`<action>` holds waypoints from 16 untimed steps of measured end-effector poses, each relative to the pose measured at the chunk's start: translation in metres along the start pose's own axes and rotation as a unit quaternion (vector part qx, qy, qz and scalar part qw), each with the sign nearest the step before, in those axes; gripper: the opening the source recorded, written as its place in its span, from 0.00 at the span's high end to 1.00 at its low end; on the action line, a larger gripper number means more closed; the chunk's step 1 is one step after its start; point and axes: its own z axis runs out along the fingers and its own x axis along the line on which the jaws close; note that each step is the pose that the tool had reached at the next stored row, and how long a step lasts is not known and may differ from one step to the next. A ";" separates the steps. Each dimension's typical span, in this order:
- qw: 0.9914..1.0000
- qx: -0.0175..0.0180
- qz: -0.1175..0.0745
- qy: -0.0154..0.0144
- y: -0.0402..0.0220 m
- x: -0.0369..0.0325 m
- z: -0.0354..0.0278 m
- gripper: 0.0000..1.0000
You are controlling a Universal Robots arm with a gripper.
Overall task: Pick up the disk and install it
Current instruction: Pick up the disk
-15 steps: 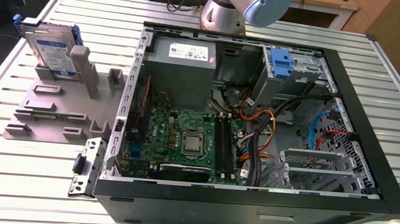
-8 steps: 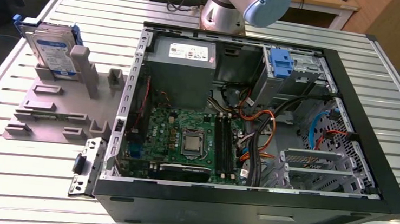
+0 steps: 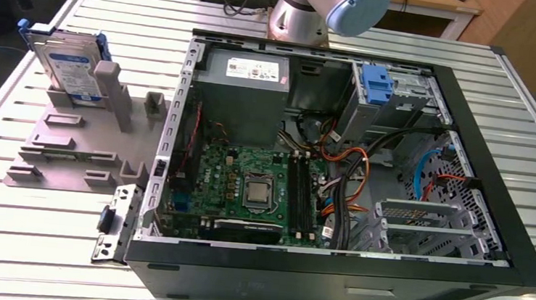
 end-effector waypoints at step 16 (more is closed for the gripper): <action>0.998 0.001 -0.060 0.003 0.0000 0.0000 0.0001 0.89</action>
